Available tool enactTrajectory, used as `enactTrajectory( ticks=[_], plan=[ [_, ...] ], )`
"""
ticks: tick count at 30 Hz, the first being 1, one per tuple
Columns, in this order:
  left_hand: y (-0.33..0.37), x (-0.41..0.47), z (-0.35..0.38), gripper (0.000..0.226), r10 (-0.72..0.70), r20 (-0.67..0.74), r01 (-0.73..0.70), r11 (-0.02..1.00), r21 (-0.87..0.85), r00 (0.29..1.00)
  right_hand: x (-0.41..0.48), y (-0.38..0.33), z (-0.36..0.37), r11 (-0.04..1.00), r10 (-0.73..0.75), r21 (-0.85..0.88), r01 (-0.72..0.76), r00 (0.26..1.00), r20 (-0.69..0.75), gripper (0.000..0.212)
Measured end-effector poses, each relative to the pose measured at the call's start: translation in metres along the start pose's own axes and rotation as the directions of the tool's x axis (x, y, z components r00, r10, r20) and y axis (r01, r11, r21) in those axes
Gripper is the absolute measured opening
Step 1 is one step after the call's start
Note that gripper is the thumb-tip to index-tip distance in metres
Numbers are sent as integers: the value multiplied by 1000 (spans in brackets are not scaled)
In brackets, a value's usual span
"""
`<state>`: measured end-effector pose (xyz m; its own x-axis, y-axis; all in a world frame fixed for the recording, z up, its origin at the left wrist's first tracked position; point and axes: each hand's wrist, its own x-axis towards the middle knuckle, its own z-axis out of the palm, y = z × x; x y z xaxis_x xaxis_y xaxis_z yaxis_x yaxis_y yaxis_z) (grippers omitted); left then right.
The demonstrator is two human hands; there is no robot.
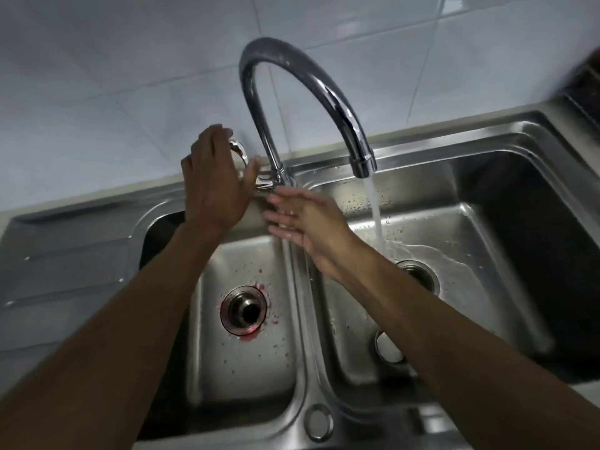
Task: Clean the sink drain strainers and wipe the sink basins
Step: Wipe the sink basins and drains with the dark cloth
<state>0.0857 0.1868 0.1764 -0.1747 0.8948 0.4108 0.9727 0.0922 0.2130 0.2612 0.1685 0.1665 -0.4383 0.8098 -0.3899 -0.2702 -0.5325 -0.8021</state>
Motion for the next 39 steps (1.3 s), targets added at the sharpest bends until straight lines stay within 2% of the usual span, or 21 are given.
enactTrajectory(
  ticks=[4, 9, 12, 15, 18, 23, 28, 31, 34, 37, 39],
  plan=[
    [-6, 22, 3, 62, 36, 113, -41, 998, 43, 993, 33, -2, 14, 987, 8, 158, 9, 994, -105, 28],
    [-7, 27, 17, 66, 54, 237, -65, 997, 40, 970, 52, 5, 25, 977, -7, 204, 54, 974, -226, 36],
    [-6, 27, 19, 61, 26, 231, -27, 1000, 1, 972, 51, 9, 28, 972, -19, 222, 71, 974, -226, 43],
    [3, 17, 14, 52, 8, 176, 1, 999, -49, 984, 50, 11, 30, 963, -29, 257, 80, 980, -196, 37],
    [17, -7, 12, 45, 40, 115, -30, 996, -84, 993, 49, 11, 34, 973, -53, 212, 88, 985, -165, 36],
    [25, -13, 15, 47, -29, 102, 38, 995, -90, 994, 42, 10, 34, 986, -48, 151, 75, 984, -173, 29],
    [27, -25, 16, 54, -47, 98, 60, 989, -138, 994, 32, 7, 26, 972, -2, 230, 43, 984, -177, 37],
    [35, -49, 14, 57, -108, 69, 118, 981, -154, 992, 15, 5, 15, 965, 13, 262, 23, 991, -136, 32],
    [51, -82, 13, 61, -174, 127, 193, 969, -154, 977, -3, 3, 2, 949, 53, 314, -8, 990, -134, 32],
    [69, -112, 13, 61, -145, 158, 172, 971, -167, 977, -19, 4, -15, 974, 73, 225, -36, 985, -158, 25],
    [79, -126, 15, 58, -122, 167, 147, 978, -148, 978, -32, 5, -29, 987, 106, 141, -83, 981, -162, 33]
  ],
)
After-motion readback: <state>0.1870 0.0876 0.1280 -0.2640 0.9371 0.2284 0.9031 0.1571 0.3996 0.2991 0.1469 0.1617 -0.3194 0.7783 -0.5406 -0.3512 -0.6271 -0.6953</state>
